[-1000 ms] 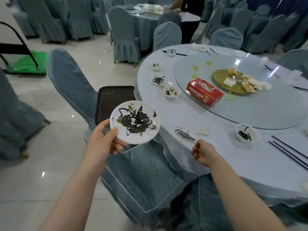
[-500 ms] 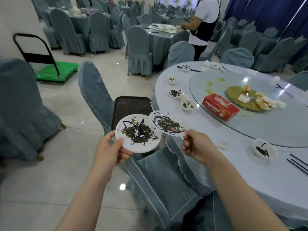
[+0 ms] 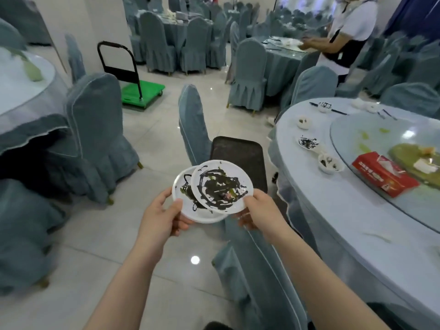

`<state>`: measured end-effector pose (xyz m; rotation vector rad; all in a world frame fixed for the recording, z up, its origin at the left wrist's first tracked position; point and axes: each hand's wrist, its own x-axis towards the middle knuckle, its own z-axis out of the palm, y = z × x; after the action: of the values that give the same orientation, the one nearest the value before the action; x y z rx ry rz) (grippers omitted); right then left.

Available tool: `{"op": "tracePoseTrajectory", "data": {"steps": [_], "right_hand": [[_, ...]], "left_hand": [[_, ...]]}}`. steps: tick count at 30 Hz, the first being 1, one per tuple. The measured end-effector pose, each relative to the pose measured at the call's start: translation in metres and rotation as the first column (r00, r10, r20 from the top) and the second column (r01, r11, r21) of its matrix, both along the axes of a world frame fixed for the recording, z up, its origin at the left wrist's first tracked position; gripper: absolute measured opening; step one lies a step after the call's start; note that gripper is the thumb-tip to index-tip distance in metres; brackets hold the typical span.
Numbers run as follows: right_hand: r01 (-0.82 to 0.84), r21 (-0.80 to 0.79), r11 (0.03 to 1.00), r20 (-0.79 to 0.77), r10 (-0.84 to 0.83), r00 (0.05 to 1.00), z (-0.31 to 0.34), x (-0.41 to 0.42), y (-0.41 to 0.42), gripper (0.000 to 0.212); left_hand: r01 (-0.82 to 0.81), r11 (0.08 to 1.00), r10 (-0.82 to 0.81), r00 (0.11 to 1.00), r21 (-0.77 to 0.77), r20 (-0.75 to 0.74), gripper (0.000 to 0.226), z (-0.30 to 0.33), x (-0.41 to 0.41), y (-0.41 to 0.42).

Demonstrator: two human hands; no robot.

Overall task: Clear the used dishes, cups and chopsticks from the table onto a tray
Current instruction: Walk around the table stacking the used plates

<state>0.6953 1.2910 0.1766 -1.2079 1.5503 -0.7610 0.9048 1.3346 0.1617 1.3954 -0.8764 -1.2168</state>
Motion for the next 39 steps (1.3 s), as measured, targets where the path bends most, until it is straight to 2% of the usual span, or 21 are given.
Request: {"op": "tracePoseTrajectory", "data": {"steps": [6, 13, 20, 27, 34, 39], "right_hand": [[-0.183, 0.017, 0.983, -0.021, 0.183, 0.983, -0.008, 0.064, -0.033, 0.024], [-0.222, 0.016, 0.975, -0.009, 0.222, 0.975, -0.018, 0.121, -0.096, 0.019], [-0.179, 0.012, 0.984, 0.107, 0.177, 0.978, -0.027, 0.165, -0.202, 0.022], [-0.068, 0.018, 0.997, 0.178, 0.064, 0.982, -0.025, 0.165, -0.294, 0.022], [0.134, -0.027, 0.991, 0.189, -0.127, 0.974, -0.020, 0.110, -0.348, 0.016], [0.319, -0.044, 0.947, 0.199, -0.305, 0.931, -0.024, 0.062, -0.379, 0.010]], "left_hand": [[-0.041, 0.999, 0.041, 0.999, 0.004, 0.000, 0.023, -0.006, 0.051, -0.015], [-0.047, 0.998, 0.046, 0.998, 0.036, 0.049, 0.025, -0.013, 0.106, -0.072], [-0.008, 0.999, 0.001, 0.990, 0.049, 0.140, 0.025, -0.005, 0.152, -0.177], [0.059, 0.998, -0.061, 0.979, 0.016, 0.192, 0.029, 0.002, 0.157, -0.292], [0.191, 0.981, -0.193, 0.963, 0.027, 0.189, 0.027, -0.008, 0.111, -0.391], [0.345, 0.938, -0.346, 0.927, 0.033, 0.142, 0.030, -0.014, 0.065, -0.462]]}}
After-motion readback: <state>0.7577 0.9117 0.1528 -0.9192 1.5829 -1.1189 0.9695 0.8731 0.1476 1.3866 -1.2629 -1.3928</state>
